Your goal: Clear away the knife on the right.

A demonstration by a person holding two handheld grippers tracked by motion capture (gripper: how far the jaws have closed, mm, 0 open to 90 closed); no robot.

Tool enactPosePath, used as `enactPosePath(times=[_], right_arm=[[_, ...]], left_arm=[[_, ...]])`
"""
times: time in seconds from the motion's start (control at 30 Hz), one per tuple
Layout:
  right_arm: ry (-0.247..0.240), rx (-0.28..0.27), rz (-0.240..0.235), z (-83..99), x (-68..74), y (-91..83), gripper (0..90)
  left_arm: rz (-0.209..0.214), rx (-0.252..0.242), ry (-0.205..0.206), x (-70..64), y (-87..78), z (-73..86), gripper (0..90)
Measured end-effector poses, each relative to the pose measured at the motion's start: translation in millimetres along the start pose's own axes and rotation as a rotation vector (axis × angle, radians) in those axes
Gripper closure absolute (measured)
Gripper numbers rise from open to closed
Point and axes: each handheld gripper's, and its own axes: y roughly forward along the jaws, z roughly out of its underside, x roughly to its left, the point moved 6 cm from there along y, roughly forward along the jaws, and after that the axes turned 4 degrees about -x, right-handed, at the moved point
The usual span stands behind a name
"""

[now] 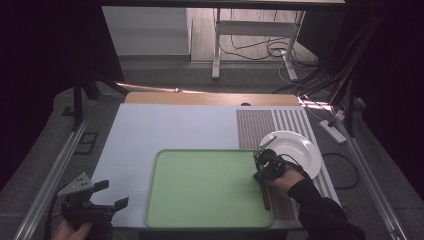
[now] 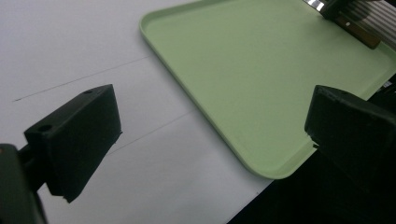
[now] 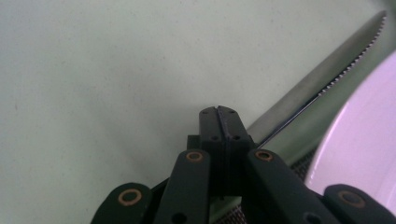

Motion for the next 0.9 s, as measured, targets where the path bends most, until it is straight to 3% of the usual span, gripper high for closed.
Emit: enactPosePath(times=[0.5,0.67,0.9], right_arm=[[0.011,0.005,0.020,5.6,-0.2,-8.2,89.0],[-0.023,-0.060,0.015,-1.8,4.5,-15.2,88.1],[-0.047,-0.114,0.033,-8.6,13.8,-20.9,72.7]], left_arm=[[0.001,-0.001,0.001,-0.1,-0.2,0.0,3.4],[0.000,0.000,0.001,-0.1,0.0,0.0,3.4],[-0.002,0.002,0.002,-0.2,0.2,0.1,3.4]])
